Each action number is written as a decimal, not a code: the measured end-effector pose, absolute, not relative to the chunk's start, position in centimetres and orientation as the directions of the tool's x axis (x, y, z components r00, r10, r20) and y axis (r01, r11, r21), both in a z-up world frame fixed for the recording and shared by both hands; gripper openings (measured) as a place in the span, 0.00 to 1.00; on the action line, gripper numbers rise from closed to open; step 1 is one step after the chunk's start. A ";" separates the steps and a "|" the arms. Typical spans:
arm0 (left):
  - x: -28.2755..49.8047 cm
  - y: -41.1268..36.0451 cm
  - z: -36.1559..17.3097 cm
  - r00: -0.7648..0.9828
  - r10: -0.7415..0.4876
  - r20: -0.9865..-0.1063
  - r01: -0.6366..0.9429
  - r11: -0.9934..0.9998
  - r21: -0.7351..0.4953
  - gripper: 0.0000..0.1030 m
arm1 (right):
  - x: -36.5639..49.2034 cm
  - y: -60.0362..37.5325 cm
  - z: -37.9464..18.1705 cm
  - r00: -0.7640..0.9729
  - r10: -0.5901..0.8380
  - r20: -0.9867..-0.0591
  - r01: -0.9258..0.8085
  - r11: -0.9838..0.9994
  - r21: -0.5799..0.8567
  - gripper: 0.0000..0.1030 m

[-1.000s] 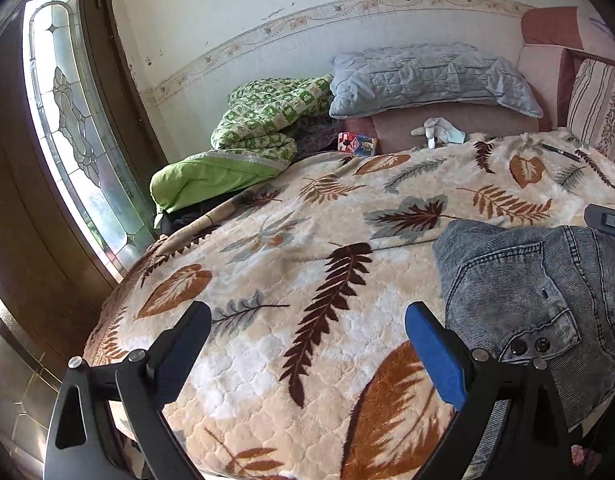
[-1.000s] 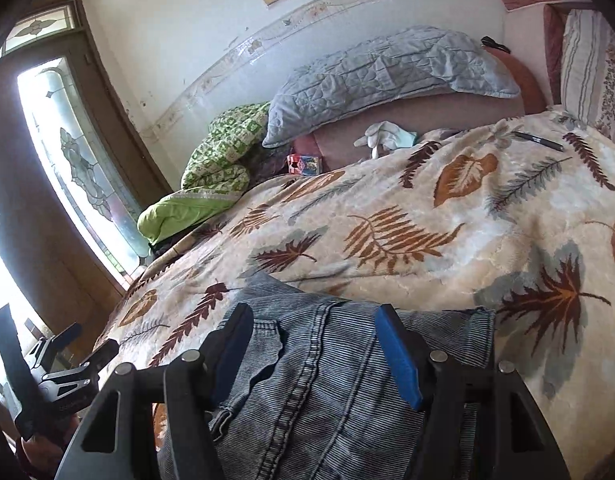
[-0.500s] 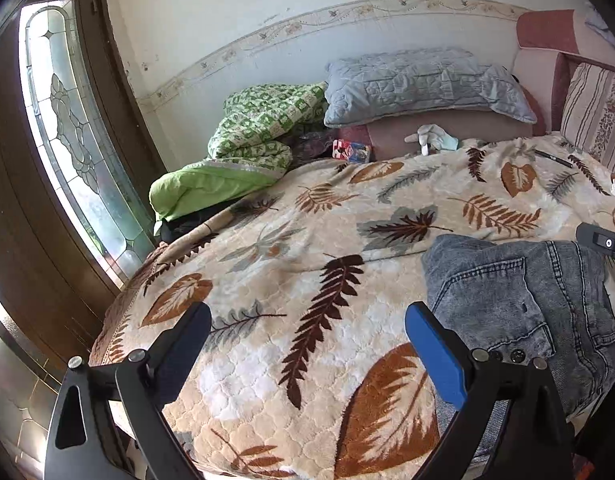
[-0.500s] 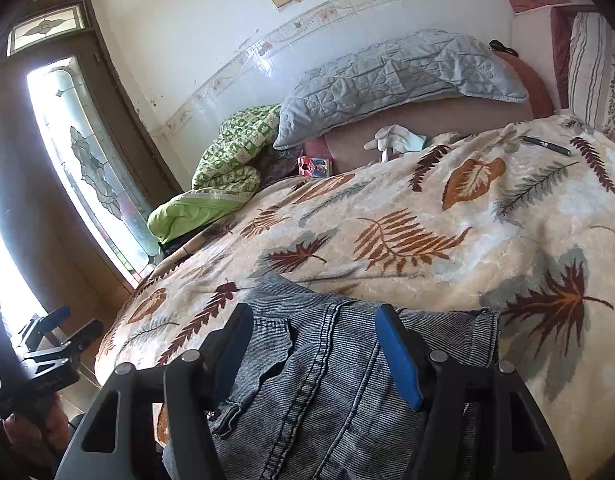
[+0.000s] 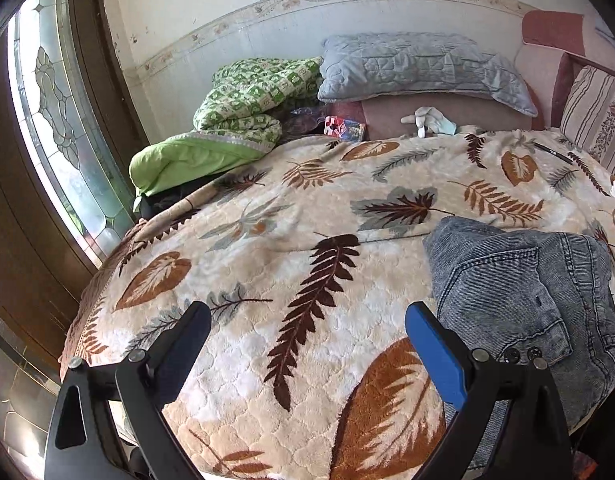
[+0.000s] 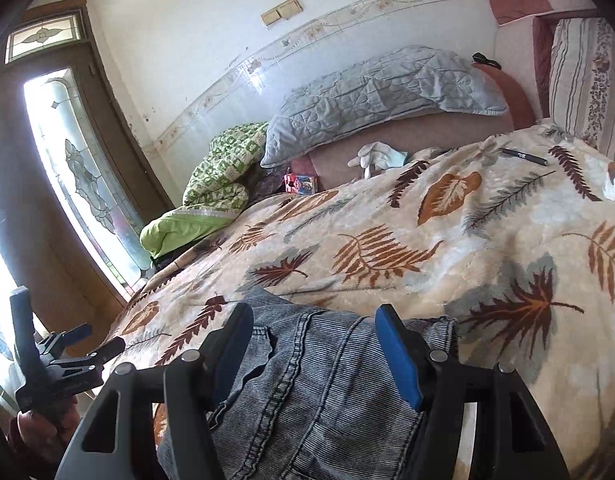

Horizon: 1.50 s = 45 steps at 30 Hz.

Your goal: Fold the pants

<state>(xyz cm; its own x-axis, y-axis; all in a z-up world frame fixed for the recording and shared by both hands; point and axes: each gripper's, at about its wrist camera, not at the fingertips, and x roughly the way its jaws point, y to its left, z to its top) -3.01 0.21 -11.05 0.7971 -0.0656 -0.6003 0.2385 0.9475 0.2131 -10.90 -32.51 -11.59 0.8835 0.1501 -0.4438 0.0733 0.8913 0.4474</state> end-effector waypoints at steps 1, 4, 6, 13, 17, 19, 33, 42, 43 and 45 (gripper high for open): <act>-2.7 0.2 -11.3 0.794 -0.064 -0.604 0.234 0.950 0.206 0.95 | -11.3 -32.9 -11.6 0.885 0.142 -0.443 0.082 0.889 0.450 0.65; -1.9 -0.2 -11.6 0.792 -0.067 -0.607 0.227 0.955 0.190 0.95 | -12.4 -34.0 -11.7 0.890 0.123 -0.440 0.108 0.880 0.463 0.67; -1.6 -0.8 -11.5 0.793 -0.073 -0.605 0.231 0.955 0.188 0.95 | -13.1 -34.6 -11.7 0.891 0.101 -0.444 0.128 0.880 0.458 0.67; -2.0 -2.8 -10.5 0.812 -0.088 -0.576 0.245 0.948 0.201 0.95 | -14.4 -36.6 -11.9 0.893 0.082 -0.443 0.161 0.861 0.483 0.67; -2.5 -3.7 -10.0 0.818 -0.094 -0.567 0.255 0.944 0.211 0.95 | -15.0 -37.1 -11.6 0.900 0.088 -0.426 0.156 0.849 0.504 0.67; -2.9 -4.0 -9.8 0.821 -0.100 -0.562 0.263 0.940 0.217 0.95 | -15.2 -37.1 -11.4 0.905 0.094 -0.416 0.147 0.847 0.511 0.68; -3.6 -4.1 -9.7 0.823 -0.109 -0.557 0.272 0.937 0.219 0.95 | -15.1 -36.3 -11.5 0.893 0.103 -0.438 0.143 0.857 0.494 0.68; -3.5 -4.1 -10.1 0.818 -0.104 -0.565 0.270 0.938 0.218 0.95 | -14.8 -35.8 -11.6 0.887 0.109 -0.448 0.138 0.864 0.485 0.68; -3.4 -4.1 -10.2 0.817 -0.104 -0.568 0.271 0.938 0.218 0.95 | -14.8 -35.9 -11.6 0.887 0.110 -0.449 0.138 0.863 0.486 0.68; -3.4 -4.1 -10.4 0.814 -0.102 -0.571 0.272 0.937 0.220 0.95 | -14.9 -35.9 -11.6 0.887 0.109 -0.448 0.139 0.863 0.485 0.68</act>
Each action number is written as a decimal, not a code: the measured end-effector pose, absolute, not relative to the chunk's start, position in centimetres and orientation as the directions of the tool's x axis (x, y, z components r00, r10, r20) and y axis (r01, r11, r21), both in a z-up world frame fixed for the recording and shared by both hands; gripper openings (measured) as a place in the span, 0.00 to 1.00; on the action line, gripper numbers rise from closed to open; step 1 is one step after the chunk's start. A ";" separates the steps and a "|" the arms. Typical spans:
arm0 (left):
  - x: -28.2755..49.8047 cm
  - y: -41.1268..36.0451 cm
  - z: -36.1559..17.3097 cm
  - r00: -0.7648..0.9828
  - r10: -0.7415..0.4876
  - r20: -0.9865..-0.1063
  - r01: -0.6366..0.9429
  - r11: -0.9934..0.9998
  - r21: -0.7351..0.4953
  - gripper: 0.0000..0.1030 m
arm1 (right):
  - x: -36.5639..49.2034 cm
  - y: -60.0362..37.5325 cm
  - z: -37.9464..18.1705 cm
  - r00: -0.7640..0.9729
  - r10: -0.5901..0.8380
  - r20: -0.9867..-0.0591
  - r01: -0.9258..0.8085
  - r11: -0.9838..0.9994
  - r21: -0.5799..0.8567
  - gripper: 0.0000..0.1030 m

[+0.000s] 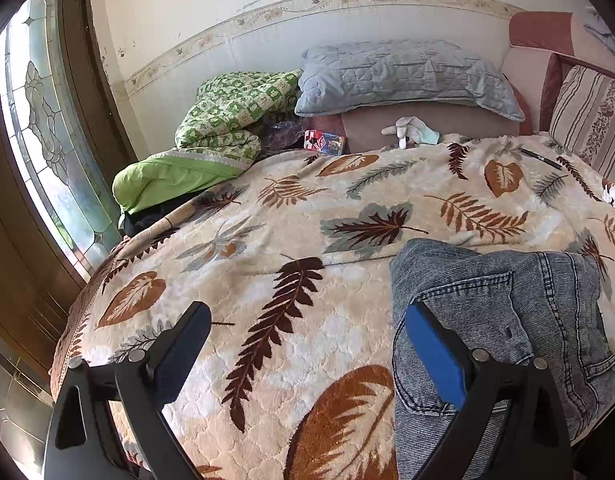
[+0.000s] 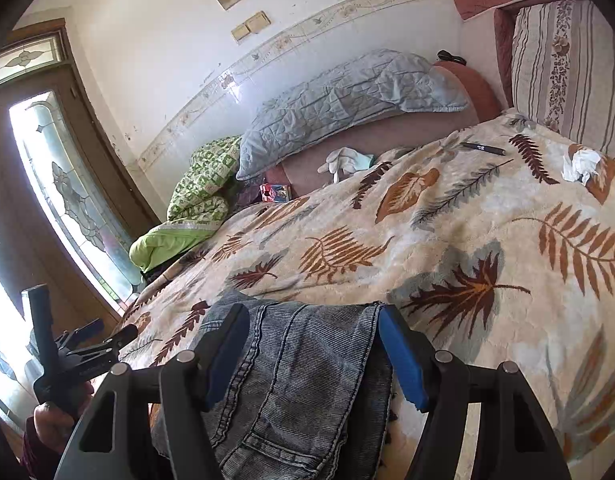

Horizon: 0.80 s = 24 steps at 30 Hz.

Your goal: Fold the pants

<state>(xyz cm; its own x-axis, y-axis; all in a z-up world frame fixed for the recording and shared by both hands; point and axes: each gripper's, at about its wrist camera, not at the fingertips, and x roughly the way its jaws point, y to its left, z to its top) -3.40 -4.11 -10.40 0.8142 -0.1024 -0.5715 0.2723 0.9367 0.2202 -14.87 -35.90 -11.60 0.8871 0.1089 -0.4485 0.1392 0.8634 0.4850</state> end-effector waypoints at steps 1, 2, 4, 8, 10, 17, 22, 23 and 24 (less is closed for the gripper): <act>-3.3 -4.1 -10.5 0.812 -0.103 -0.574 0.274 0.936 0.221 0.95 | -14.8 -35.9 -11.6 0.887 0.110 -0.448 0.139 0.863 0.485 0.68; -3.2 -4.2 -10.6 0.810 -0.103 -0.577 0.277 0.935 0.221 0.95 | -14.8 -36.0 -11.7 0.887 0.111 -0.449 0.139 0.863 0.486 0.68; -3.2 -4.3 -10.8 0.806 -0.104 -0.583 0.281 0.934 0.222 0.95 | -14.8 -36.0 -11.7 0.884 0.110 -0.454 0.142 0.863 0.485 0.68; -3.1 -4.4 -11.0 0.802 -0.106 -0.587 0.286 0.932 0.222 0.95 | -14.8 -36.0 -11.8 0.883 0.109 -0.457 0.144 0.862 0.485 0.68; -3.0 -4.4 -11.1 0.802 -0.107 -0.588 0.287 0.932 0.222 0.95 | -14.8 -36.0 -11.8 0.882 0.110 -0.458 0.145 0.863 0.485 0.68; -2.6 -4.6 -11.7 0.794 -0.107 -0.599 0.292 0.931 0.220 0.95 | -14.5 -35.9 -12.0 0.875 0.112 -0.470 0.148 0.864 0.481 0.68; -2.4 -4.4 -11.9 0.790 -0.103 -0.605 0.289 0.932 0.218 0.95 | -14.2 -35.7 -12.1 0.869 0.115 -0.482 0.150 0.866 0.477 0.68; -2.4 -4.4 -11.9 0.789 -0.103 -0.605 0.288 0.932 0.218 0.95 | -14.1 -35.7 -12.2 0.867 0.116 -0.484 0.150 0.866 0.476 0.68; -2.4 -4.4 -11.9 0.789 -0.102 -0.605 0.288 0.932 0.218 0.95 | -14.0 -35.6 -12.2 0.867 0.117 -0.485 0.149 0.867 0.475 0.68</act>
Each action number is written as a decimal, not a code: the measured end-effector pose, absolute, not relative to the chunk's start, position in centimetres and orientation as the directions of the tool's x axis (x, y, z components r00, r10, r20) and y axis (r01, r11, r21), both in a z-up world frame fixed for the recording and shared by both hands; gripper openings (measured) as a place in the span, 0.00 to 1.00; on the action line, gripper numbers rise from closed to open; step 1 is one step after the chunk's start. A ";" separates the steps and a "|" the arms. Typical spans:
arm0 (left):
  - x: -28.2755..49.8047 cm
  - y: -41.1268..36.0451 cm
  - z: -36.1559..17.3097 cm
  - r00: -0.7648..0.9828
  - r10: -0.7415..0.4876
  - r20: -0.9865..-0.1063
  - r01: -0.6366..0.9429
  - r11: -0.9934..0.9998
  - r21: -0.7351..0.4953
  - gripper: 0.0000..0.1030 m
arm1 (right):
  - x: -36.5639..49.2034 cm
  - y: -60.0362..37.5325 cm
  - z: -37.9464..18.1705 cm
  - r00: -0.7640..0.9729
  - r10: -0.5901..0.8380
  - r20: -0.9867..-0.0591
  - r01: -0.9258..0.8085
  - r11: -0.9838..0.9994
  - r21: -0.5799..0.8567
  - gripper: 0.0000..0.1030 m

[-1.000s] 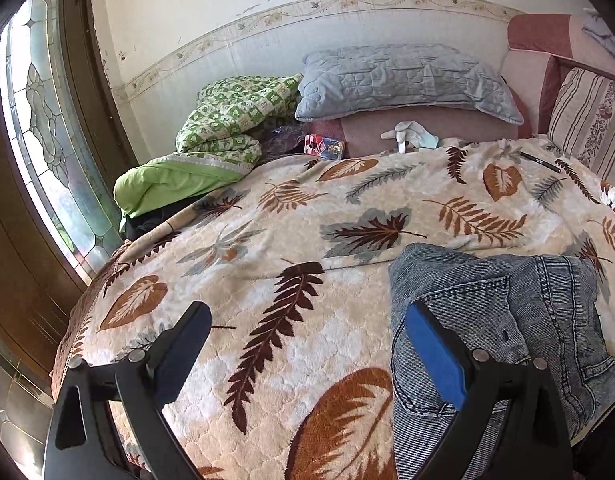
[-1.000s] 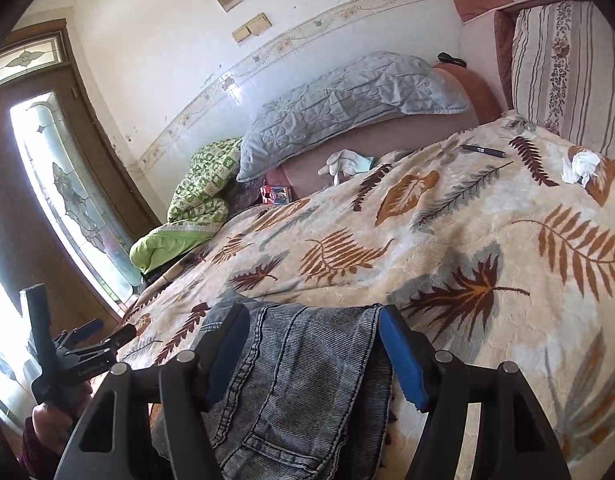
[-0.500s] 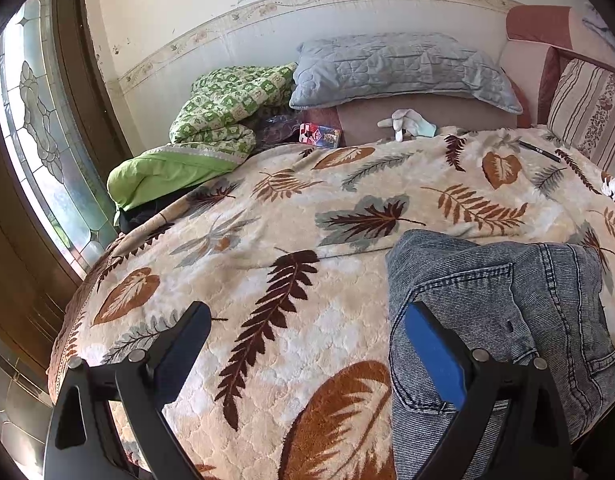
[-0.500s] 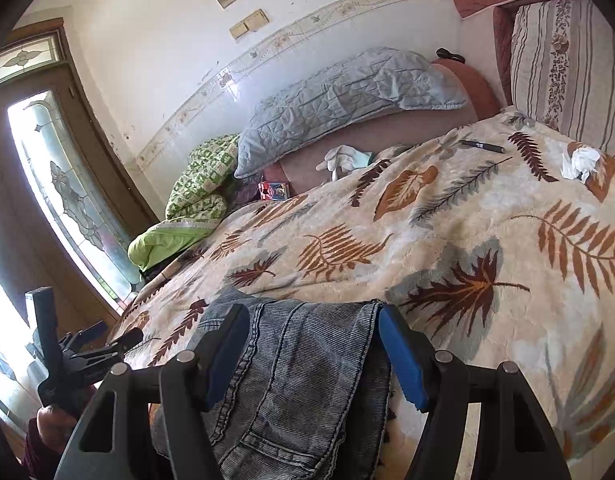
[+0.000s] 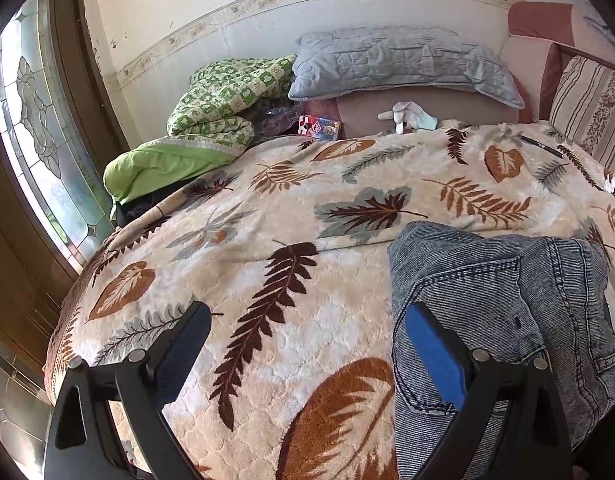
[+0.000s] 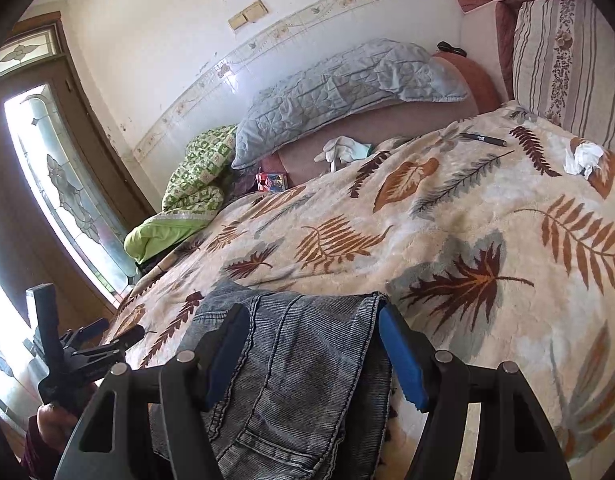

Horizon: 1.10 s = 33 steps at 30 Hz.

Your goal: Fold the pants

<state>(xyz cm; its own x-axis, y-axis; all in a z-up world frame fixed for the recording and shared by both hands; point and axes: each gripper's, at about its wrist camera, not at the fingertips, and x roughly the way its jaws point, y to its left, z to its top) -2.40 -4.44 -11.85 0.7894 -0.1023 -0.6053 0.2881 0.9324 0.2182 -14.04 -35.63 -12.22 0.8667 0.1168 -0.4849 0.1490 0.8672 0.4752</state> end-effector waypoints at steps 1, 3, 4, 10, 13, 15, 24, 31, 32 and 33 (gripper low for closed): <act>-2.4 -4.4 -11.9 0.790 -0.102 -0.604 0.288 0.932 0.219 0.95 | -14.0 -35.6 -12.2 0.866 0.118 -0.485 0.147 0.868 0.475 0.68; -2.4 -4.4 -11.8 0.792 -0.100 -0.602 0.286 0.932 0.221 0.95 | -13.9 -35.5 -12.2 0.866 0.123 -0.484 0.142 0.868 0.476 0.68; -2.5 -4.4 -11.7 0.793 -0.100 -0.601 0.286 0.932 0.223 0.95 | -13.9 -35.4 -12.2 0.867 0.124 -0.483 0.141 0.869 0.475 0.68; -2.6 -4.5 -11.3 0.799 -0.095 -0.594 0.281 0.932 0.229 0.95 | -14.1 -35.4 -12.0 0.871 0.132 -0.474 0.131 0.866 0.482 0.68; -2.8 -4.5 -11.1 0.803 -0.092 -0.589 0.279 0.931 0.234 0.95 | -14.3 -35.5 -11.9 0.874 0.132 -0.469 0.131 0.864 0.486 0.68; -2.9 -4.5 -11.0 0.805 -0.093 -0.586 0.279 0.931 0.236 0.95 | -14.4 -35.6 -11.9 0.875 0.132 -0.465 0.131 0.862 0.490 0.68; -3.4 -4.5 -10.5 0.810 -0.097 -0.578 0.281 0.930 0.237 0.95 | -14.6 -35.7 -11.7 0.876 0.131 -0.465 0.132 0.861 0.491 0.69; -3.5 -4.5 -10.5 0.810 -0.099 -0.578 0.281 0.931 0.234 0.95 | -14.8 -35.8 -11.8 0.874 0.128 -0.469 0.137 0.861 0.490 0.69; -3.6 -4.5 -10.6 0.810 -0.099 -0.578 0.281 0.931 0.234 0.95 | -14.9 -35.9 -11.8 0.874 0.128 -0.469 0.137 0.861 0.490 0.69; -3.6 -4.5 -10.6 0.811 -0.099 -0.577 0.281 0.931 0.235 0.95 | -14.8 -35.8 -11.8 0.874 0.127 -0.469 0.137 0.861 0.489 0.69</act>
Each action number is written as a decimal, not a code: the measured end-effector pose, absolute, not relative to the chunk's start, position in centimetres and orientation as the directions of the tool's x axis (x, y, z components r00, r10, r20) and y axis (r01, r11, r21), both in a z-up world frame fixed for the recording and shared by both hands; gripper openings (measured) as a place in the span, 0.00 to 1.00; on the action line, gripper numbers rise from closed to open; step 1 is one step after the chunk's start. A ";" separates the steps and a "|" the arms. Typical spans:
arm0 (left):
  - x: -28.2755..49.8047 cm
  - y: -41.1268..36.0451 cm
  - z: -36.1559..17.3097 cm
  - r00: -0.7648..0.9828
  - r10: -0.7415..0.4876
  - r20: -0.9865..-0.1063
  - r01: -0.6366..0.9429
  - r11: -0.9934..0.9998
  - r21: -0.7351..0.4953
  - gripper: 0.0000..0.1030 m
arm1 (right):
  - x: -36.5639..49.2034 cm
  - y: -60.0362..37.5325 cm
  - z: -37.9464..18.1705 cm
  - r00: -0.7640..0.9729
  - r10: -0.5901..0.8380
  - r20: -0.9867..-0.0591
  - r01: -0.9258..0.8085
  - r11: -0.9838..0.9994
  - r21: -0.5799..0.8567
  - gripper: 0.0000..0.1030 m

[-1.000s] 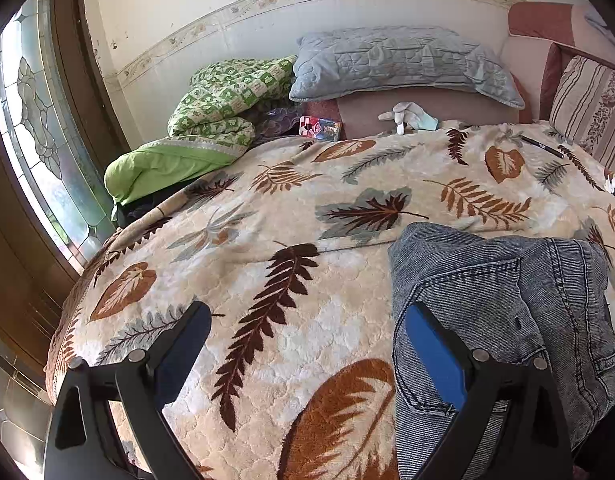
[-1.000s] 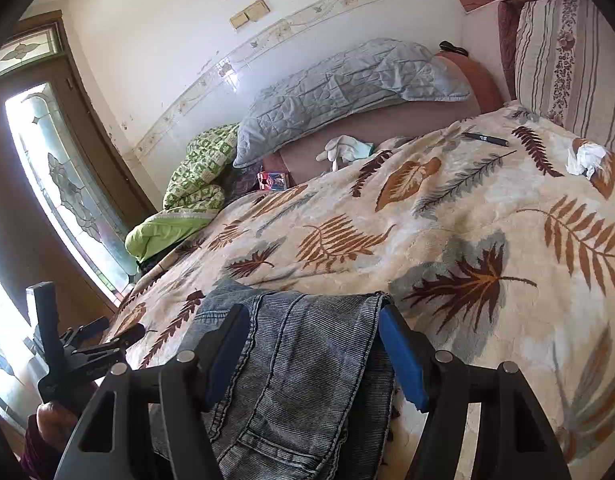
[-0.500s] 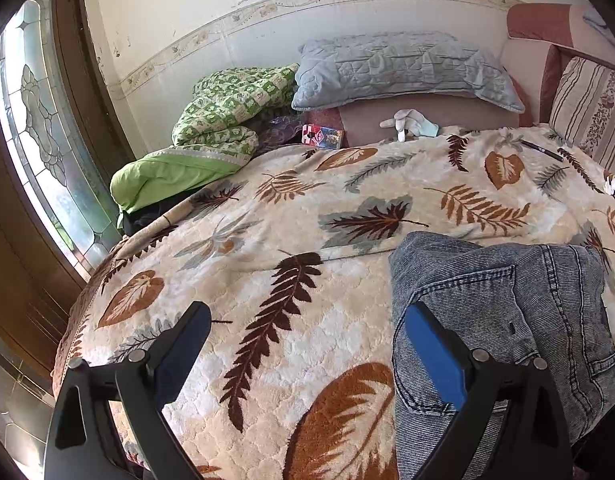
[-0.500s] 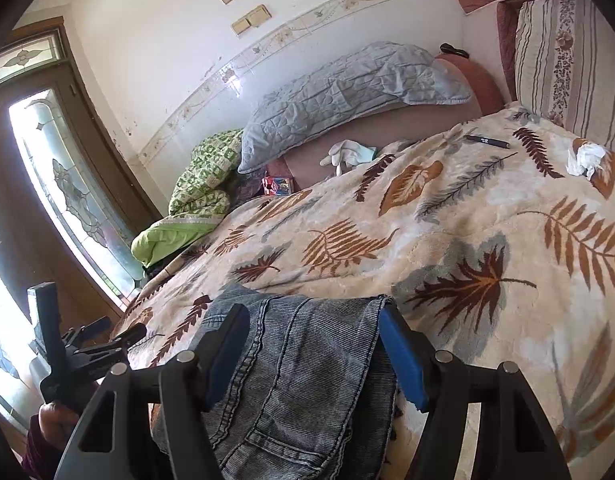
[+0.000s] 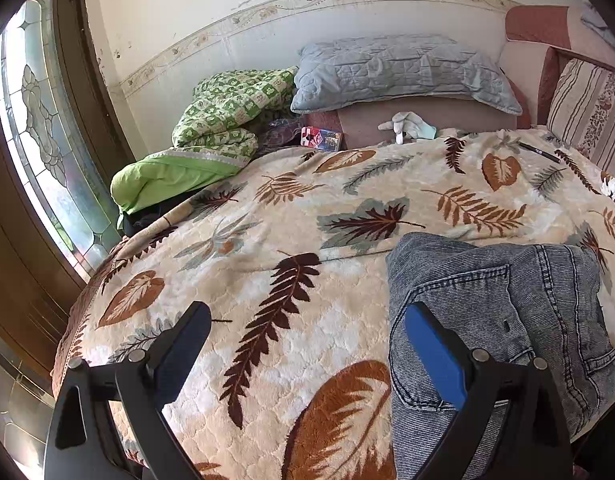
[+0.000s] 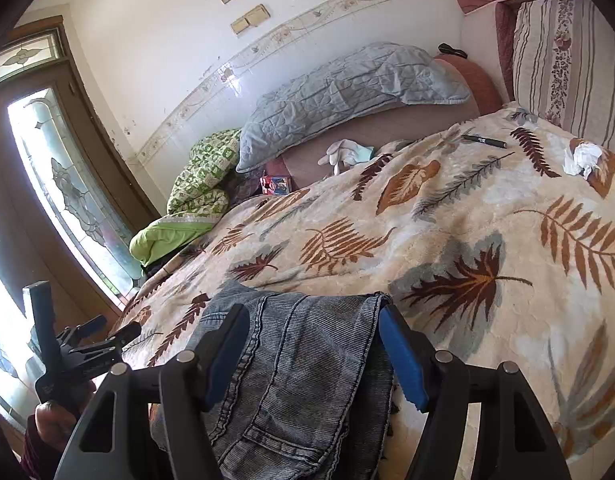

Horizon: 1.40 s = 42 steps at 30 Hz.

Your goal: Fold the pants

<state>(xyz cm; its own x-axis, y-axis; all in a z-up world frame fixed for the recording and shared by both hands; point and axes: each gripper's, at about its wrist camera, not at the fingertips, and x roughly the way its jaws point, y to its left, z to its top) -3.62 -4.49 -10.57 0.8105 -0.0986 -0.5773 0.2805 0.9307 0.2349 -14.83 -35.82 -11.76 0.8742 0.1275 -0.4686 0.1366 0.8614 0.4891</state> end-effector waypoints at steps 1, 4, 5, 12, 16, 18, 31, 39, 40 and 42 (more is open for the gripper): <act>-3.7 -4.5 -10.6 0.811 -0.099 -0.577 0.281 0.930 0.235 0.95 | -14.9 -35.9 -11.7 0.874 0.127 -0.469 0.137 0.862 0.489 0.69; -3.7 -4.5 -10.6 0.808 -0.100 -0.580 0.282 0.931 0.232 0.95 | -14.8 -35.8 -11.7 0.874 0.127 -0.469 0.137 0.862 0.489 0.69; -3.8 -4.6 -10.7 0.808 -0.100 -0.580 0.282 0.931 0.232 0.95 | -14.9 -35.9 -11.7 0.873 0.126 -0.471 0.139 0.862 0.488 0.69; -3.9 -4.6 -10.7 0.806 -0.105 -0.583 0.287 0.931 0.228 0.95 | -15.2 -36.2 -12.0 0.869 0.119 -0.480 0.152 0.859 0.489 0.69; -3.9 -4.6 -11.0 0.803 -0.110 -0.585 0.291 0.930 0.225 0.95 | -15.2 -36.1 -12.0 0.867 0.112 -0.486 0.158 0.862 0.481 0.69; -3.9 -4.6 -11.0 0.803 -0.110 -0.585 0.291 0.930 0.224 0.95 | -15.1 -36.1 -12.0 0.866 0.112 -0.488 0.159 0.862 0.481 0.69; -1.5 -3.7 -13.5 0.624 -0.259 -0.738 0.439 0.897 0.057 0.95 | -14.5 -37.2 -13.6 0.820 0.162 -0.548 0.193 0.824 0.532 0.73; 1.2 -4.7 -15.3 0.352 -0.457 -0.817 0.601 0.779 -0.177 0.95 | -13.8 -39.9 -17.7 0.720 0.384 -0.579 0.229 0.655 0.720 0.73; 1.5 -5.1 -15.5 0.316 -0.479 -0.819 0.623 0.756 -0.201 0.95 | -13.8 -40.2 -18.3 0.708 0.394 -0.587 0.246 0.640 0.727 0.73; 2.1 -5.7 -15.9 0.280 -0.497 -0.822 0.649 0.728 -0.219 0.95 | -13.8 -40.8 -19.4 0.684 0.432 -0.588 0.264 0.604 0.752 0.73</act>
<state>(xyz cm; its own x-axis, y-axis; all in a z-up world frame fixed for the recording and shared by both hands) 2.09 -5.73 -15.88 0.2797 -0.4968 -0.8216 0.6495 0.7281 -0.2191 -13.83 -40.78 -19.36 0.6836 0.4324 -0.5880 0.2642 0.6045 0.7516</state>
